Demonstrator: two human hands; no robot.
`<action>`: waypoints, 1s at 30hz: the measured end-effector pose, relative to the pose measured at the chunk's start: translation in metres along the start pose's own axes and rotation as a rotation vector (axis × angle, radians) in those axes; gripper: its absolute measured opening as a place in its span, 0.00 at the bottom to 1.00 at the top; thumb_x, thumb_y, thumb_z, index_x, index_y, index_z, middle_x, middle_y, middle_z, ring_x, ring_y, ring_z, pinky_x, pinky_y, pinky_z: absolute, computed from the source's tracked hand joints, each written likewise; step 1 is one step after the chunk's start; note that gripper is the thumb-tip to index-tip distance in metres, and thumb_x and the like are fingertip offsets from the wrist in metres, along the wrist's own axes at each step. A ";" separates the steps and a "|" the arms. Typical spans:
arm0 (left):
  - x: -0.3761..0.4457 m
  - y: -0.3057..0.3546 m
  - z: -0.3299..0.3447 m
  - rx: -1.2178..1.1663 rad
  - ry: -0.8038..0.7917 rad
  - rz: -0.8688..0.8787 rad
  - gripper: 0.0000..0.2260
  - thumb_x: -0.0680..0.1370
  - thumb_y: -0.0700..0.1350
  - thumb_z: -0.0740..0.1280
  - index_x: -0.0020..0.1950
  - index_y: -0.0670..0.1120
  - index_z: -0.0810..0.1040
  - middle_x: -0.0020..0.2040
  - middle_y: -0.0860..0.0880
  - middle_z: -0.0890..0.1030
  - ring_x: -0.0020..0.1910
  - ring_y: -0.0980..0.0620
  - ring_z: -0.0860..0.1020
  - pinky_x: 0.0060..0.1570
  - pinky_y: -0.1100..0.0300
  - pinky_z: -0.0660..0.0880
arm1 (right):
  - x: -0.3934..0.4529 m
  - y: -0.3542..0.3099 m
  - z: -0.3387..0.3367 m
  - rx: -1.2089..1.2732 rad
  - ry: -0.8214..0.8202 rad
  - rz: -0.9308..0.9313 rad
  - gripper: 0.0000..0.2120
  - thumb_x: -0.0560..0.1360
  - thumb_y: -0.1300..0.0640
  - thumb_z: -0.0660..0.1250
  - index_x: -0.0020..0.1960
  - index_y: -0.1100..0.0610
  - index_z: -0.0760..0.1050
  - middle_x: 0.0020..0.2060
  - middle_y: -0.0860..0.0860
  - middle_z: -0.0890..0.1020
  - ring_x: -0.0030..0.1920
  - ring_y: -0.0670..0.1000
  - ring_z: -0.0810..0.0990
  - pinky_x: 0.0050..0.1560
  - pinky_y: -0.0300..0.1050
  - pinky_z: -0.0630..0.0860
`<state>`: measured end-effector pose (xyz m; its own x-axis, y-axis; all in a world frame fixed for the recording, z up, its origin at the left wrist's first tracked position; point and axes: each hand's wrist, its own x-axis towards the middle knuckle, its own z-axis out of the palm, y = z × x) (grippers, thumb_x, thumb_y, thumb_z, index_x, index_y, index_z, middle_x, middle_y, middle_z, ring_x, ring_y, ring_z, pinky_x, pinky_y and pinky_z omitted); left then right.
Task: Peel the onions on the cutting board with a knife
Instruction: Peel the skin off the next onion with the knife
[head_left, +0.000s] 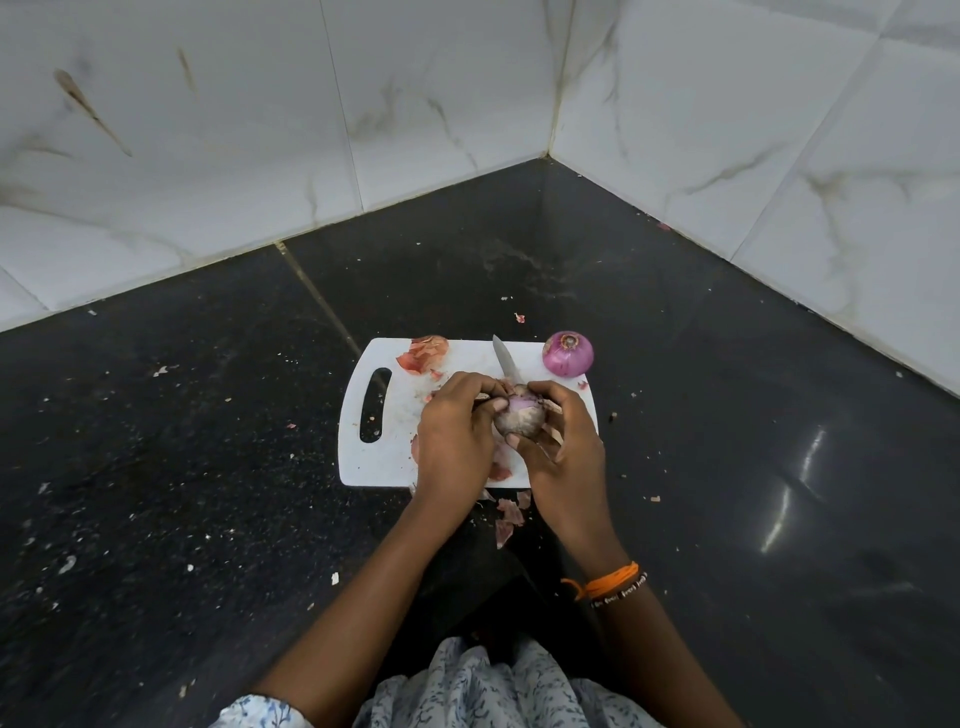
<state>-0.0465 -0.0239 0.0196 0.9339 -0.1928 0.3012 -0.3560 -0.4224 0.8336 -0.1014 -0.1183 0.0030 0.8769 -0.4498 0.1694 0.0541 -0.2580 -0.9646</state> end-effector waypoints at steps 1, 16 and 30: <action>0.000 0.000 0.001 -0.025 -0.004 -0.022 0.07 0.75 0.31 0.65 0.46 0.40 0.80 0.44 0.49 0.79 0.45 0.53 0.77 0.46 0.65 0.74 | -0.001 0.000 0.000 -0.002 0.012 -0.010 0.23 0.71 0.73 0.67 0.61 0.54 0.71 0.56 0.50 0.77 0.57 0.46 0.77 0.56 0.36 0.75; 0.001 0.022 0.004 -0.276 0.019 -0.160 0.11 0.75 0.32 0.65 0.46 0.49 0.79 0.47 0.53 0.81 0.49 0.60 0.78 0.50 0.71 0.73 | 0.002 -0.004 -0.008 0.198 0.183 -0.038 0.25 0.69 0.75 0.67 0.59 0.53 0.72 0.54 0.47 0.80 0.54 0.45 0.80 0.51 0.37 0.77; 0.000 0.008 -0.009 -0.204 -0.132 0.058 0.07 0.72 0.36 0.72 0.48 0.44 0.81 0.44 0.55 0.79 0.47 0.59 0.79 0.49 0.68 0.76 | -0.006 0.010 -0.015 0.228 0.068 -0.021 0.25 0.69 0.74 0.70 0.60 0.54 0.74 0.55 0.49 0.80 0.57 0.47 0.80 0.54 0.39 0.77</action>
<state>-0.0493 -0.0187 0.0301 0.8947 -0.3313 0.2997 -0.3827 -0.2221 0.8968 -0.1127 -0.1309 -0.0047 0.8409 -0.5044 0.1961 0.1855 -0.0717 -0.9800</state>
